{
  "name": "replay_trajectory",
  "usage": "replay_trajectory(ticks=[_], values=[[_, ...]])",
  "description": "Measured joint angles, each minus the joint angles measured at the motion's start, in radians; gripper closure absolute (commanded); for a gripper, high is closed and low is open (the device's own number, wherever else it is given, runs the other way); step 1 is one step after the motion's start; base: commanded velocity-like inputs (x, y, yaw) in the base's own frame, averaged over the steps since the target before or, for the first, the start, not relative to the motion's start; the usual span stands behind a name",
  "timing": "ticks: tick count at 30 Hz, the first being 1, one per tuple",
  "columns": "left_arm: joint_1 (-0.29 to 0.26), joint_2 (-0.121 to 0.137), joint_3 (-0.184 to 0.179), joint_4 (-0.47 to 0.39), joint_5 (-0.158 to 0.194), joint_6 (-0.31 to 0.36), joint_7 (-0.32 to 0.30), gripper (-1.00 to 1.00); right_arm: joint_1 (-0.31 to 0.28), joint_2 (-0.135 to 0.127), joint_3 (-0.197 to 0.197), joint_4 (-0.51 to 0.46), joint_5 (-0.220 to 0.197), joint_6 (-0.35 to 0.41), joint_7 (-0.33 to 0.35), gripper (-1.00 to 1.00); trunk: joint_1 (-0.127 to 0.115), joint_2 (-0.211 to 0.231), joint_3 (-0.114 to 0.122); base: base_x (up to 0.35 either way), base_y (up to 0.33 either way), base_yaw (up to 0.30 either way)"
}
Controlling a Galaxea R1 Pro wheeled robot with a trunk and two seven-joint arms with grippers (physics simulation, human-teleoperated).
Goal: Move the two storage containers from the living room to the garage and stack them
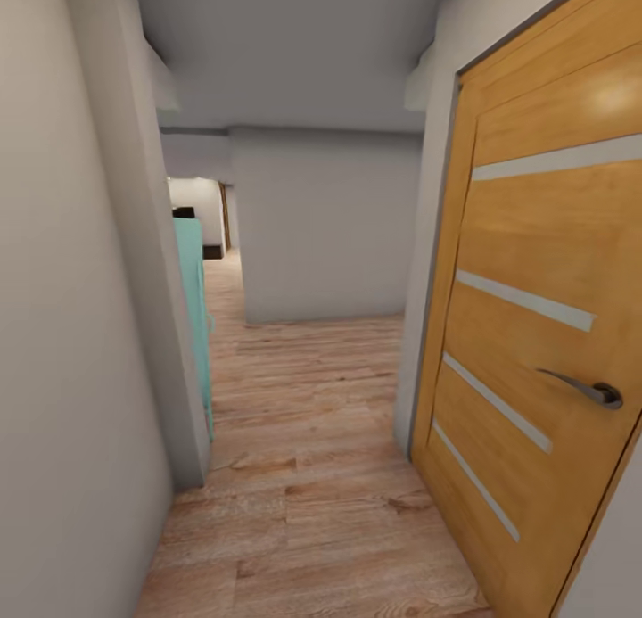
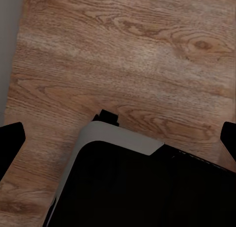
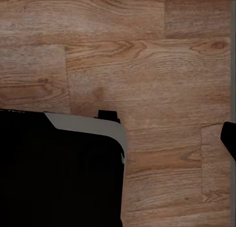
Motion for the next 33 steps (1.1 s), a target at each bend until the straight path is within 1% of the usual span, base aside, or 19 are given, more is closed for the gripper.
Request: replay_trajectory(ticks=[13,19,33], values=[[0.000,0.000,0.000,0.000,0.000,-0.002,0.000,-1.00,0.000,0.001,0.000,0.000,0.001,0.001,0.000,-1.00,0.000,0.000,-0.003,0.322,0.000,0.021],[0.000,0.000,0.000,0.000,-0.001,-0.001,0.000,-1.00,0.000,-0.001,-0.001,0.000,-0.002,0.000,0.001,-1.00,0.000,0.000,-0.003,0.322,0.000,0.097],[0.000,0.000,0.000,0.000,-0.001,0.000,0.000,-1.00,0.000,-0.003,0.003,0.000,0.006,0.000,0.002,-1.00,0.000,0.000,-0.003,0.322,0.000,0.005]])
